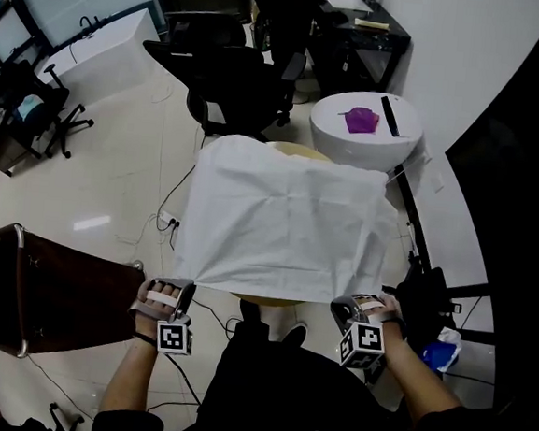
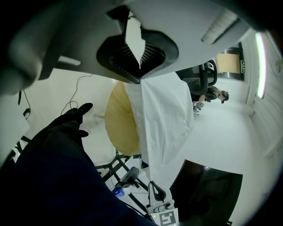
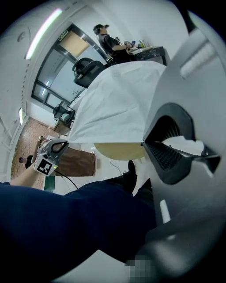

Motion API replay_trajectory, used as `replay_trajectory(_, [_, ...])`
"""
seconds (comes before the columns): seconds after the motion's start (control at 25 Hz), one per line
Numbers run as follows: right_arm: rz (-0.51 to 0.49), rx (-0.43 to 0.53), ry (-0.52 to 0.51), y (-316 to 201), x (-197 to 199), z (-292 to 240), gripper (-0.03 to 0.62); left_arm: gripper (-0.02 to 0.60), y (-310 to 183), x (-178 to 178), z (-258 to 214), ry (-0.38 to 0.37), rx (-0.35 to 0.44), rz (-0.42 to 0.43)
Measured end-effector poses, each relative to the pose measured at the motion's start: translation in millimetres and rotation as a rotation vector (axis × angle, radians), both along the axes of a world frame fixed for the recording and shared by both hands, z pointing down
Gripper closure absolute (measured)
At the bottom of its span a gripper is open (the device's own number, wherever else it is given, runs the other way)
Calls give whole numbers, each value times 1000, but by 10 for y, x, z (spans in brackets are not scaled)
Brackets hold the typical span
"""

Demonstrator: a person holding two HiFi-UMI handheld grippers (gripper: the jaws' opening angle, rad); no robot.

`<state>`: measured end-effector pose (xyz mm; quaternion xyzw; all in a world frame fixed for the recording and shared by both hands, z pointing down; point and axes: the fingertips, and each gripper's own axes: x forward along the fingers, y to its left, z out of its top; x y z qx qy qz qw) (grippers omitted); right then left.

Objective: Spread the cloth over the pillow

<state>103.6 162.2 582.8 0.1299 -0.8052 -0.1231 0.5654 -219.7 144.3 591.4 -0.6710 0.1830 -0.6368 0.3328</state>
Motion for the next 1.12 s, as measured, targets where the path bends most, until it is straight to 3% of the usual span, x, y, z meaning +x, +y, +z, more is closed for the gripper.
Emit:
replay_trajectory(0.24, [-2, -32, -30, 26, -100, 117, 585, 581, 32, -139, 318, -60, -57, 3])
replay_trajectory(0.48, [4, -72, -9, -5, -194, 522, 585, 581, 18, -239, 910, -113, -193, -24])
replay_trajectory(0.8, [100, -85, -19, -234, -191, 807, 583, 581, -259, -194, 1006, -85, -235, -29])
replay_trajectory(0.92, [130, -101, -17, -271, -190, 841, 583, 581, -261, -218, 1066, -85, -289, -33])
replay_trajectory(0.96, [143, -106, -18, -280, -184, 850, 583, 561, -243, -214, 1086, -67, -325, -39])
replay_trajectory(1.12, [211, -133, -52, -321, -170, 787, 574, 357, -170, -222, 1077, 39, -473, -76])
